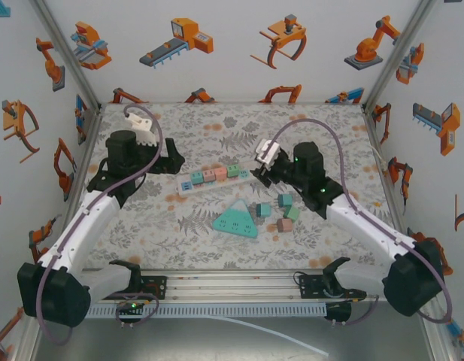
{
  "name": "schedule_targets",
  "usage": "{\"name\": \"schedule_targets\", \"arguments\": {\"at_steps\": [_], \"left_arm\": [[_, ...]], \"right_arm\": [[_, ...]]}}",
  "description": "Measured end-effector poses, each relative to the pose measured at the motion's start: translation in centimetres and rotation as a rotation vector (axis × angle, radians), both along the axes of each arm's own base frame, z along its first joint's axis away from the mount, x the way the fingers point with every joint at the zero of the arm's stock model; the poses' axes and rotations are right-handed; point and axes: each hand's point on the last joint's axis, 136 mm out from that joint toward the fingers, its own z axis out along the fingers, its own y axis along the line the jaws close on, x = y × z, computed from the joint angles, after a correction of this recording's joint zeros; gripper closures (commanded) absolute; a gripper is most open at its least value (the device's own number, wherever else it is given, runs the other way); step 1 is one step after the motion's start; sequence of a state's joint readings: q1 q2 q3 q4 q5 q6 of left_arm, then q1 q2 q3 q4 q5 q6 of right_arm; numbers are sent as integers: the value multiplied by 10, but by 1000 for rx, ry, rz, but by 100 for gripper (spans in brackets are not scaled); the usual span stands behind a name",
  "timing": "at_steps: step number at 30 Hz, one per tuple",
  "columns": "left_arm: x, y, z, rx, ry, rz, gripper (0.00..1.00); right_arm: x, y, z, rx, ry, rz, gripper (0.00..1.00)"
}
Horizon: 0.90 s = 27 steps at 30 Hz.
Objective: Pull the plug off the socket
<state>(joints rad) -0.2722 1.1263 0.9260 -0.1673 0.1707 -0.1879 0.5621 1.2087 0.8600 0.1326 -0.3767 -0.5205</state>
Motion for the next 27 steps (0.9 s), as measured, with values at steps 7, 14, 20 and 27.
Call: {"name": "schedule_targets", "arguments": {"at_steps": [7, 14, 20, 27], "left_arm": [[27, 45, -37, -114, 161, 233, 10], [40, 55, -80, -127, 377, 334, 11], [39, 48, -110, -125, 510, 360, 16], [27, 15, -152, -33, 654, 308, 23]], "right_arm": [[36, 44, -3, -209, -86, 209, 40], [54, 71, -54, -374, 56, 399, 42], [53, 77, -115, -461, 234, 505, 46], [51, 74, -150, -506, 313, 525, 53]]}}
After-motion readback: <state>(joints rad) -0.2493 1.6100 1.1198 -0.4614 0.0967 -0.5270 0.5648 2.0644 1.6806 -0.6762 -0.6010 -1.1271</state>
